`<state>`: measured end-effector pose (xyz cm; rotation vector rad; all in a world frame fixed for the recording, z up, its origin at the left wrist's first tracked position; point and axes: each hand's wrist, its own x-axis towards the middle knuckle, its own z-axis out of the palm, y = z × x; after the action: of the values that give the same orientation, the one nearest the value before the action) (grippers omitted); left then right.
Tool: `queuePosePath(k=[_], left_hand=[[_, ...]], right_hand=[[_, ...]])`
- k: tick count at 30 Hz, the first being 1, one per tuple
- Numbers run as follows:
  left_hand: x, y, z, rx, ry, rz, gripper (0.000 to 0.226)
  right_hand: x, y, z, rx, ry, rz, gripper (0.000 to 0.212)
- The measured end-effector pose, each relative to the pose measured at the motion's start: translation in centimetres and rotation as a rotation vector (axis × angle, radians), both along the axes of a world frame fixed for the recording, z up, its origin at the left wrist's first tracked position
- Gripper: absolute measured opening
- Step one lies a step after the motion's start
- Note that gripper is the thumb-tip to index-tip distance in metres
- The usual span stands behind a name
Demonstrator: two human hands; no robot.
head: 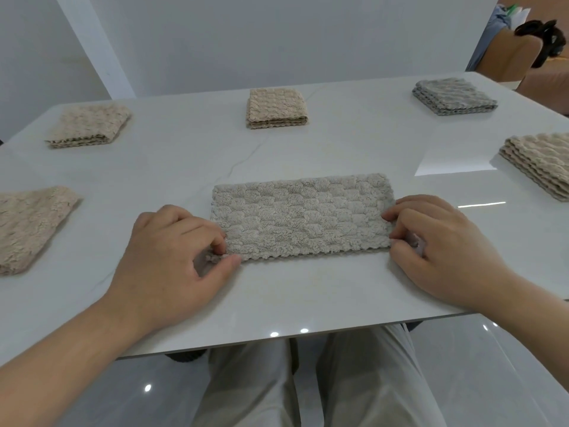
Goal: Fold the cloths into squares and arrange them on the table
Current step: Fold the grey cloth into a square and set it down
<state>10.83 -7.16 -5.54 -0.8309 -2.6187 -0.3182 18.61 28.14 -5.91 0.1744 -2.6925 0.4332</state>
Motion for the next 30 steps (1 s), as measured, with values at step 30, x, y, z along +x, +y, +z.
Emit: queuePosePath(k=[30], left_hand=[[-6.0, 8.0, -1.3, -0.209, -0.421, 0.142, 0.072]], right_hand=[[-8.1, -4.4, -0.5, 0.143, -0.478, -0.140, 0.067]])
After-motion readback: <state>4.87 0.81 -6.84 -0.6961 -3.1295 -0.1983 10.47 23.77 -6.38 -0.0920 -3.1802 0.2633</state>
